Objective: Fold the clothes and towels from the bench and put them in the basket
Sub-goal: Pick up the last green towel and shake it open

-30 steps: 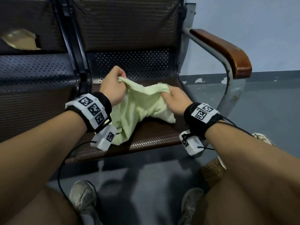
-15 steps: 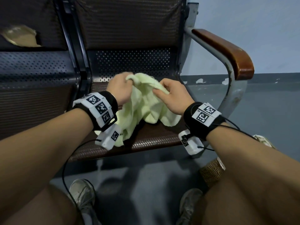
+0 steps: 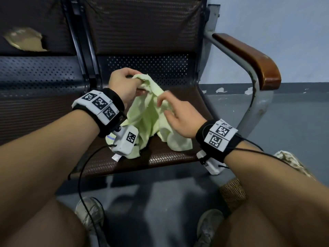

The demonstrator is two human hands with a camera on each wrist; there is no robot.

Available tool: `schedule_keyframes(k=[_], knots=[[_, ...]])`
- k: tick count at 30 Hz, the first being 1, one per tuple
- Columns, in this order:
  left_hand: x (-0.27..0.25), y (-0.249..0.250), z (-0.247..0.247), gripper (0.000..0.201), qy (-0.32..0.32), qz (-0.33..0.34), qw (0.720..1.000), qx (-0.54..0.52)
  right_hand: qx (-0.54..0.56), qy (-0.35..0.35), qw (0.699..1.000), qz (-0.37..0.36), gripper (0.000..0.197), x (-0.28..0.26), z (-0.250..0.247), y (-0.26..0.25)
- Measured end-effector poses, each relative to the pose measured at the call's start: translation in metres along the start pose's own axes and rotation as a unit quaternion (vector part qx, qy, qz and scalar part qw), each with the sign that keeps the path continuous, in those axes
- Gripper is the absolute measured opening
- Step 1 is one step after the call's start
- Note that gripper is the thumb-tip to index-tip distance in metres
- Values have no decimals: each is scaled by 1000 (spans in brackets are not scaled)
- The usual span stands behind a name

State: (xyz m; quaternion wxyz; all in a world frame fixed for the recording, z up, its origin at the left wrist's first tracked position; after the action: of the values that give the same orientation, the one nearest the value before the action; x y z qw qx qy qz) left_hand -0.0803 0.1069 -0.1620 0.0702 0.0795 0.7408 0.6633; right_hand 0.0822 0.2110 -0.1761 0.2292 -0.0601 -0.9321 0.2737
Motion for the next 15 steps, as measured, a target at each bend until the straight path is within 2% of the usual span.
schedule_keyframes(k=[2, 4, 7, 8, 12, 15], knots=[[0, 0, -1, 15, -2, 8, 1000, 12, -49, -77, 996, 10, 26, 0, 11, 1], [-1, 0, 0, 22, -21, 12, 999, 25, -100, -122, 986, 61, 31, -1, 17, 10], [-10, 4, 8, 24, -81, 11, 997, -9, -116, -93, 981, 124, 30, 3, 13, 19], [-14, 7, 10, 27, -95, 19, 995, -21, -98, -73, 984, 129, 30, 5, 12, 18], [-25, 10, 17, 31, -143, 55, 988, -9, 43, -37, 986, 155, 49, 11, 23, 1], [-31, 13, 21, 32, -158, 51, 986, -20, 53, -25, 986, 154, 44, 14, 33, -3]])
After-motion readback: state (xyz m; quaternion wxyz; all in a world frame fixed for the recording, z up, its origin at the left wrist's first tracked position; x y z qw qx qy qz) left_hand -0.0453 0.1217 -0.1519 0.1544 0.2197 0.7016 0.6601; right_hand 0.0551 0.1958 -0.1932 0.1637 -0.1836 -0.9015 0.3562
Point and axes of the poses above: each hand's wrist, its own x-axis towards the middle knuckle, its own z-axis out of the palm, y = z × x, the point moved 5 cm from there along x, towards the middle knuckle, and after that the axes turned 12 degrees about y, right-handed, at the moved point
